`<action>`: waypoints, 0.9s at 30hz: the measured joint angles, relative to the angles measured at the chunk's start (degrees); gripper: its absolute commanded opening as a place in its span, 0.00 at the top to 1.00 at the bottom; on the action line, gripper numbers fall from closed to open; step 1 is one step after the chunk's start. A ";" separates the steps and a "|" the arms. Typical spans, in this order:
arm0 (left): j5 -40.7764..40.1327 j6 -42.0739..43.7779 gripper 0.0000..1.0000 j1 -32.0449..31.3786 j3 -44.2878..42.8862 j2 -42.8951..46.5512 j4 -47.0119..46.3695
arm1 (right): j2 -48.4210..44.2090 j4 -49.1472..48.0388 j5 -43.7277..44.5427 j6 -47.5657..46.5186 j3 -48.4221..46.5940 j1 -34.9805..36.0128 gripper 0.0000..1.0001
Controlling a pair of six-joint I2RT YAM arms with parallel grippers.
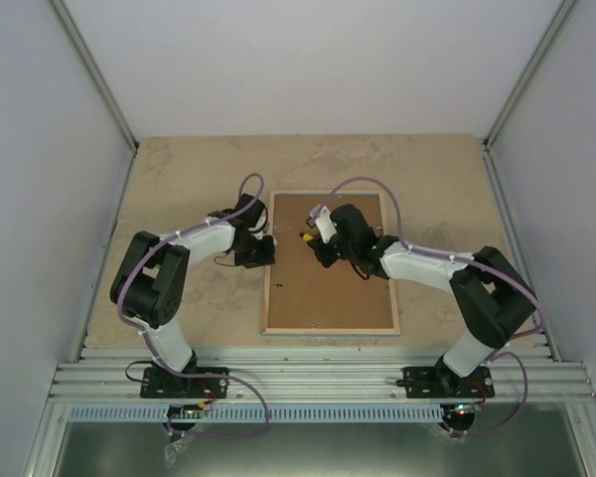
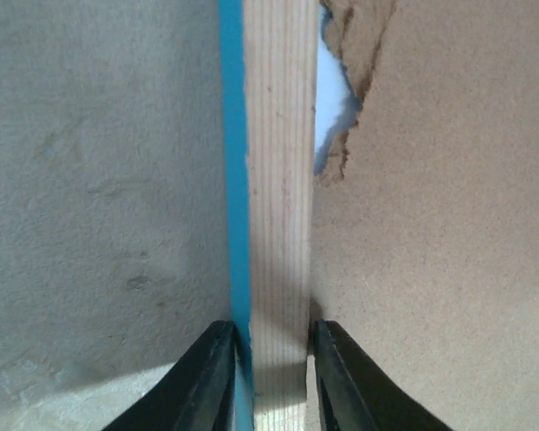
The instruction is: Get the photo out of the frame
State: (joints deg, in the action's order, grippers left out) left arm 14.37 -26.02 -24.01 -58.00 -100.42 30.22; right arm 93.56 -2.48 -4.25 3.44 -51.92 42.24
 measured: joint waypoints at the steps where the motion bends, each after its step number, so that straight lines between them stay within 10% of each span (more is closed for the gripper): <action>1: 0.33 -0.20 0.66 0.00 0.02 0.00 0.09 | 0.92 -0.11 -0.42 -0.02 -0.44 -0.09 0.99; 19: 3.72 0.31 0.53 5.16 -9.31 -6.21 1.51 | 11.23 -3.30 -6.58 -1.03 -7.34 -1.36 1.00; 27: 3.76 1.11 0.74 5.16 -11.41 -9.09 1.75 | 14.29 -3.30 -8.28 -1.62 -9.18 -1.66 1.00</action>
State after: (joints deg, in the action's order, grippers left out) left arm 18.13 -24.91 -18.85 -69.41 -109.51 31.97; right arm 107.85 -5.78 -12.53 1.83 -61.10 40.58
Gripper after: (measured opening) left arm 0.346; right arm 0.176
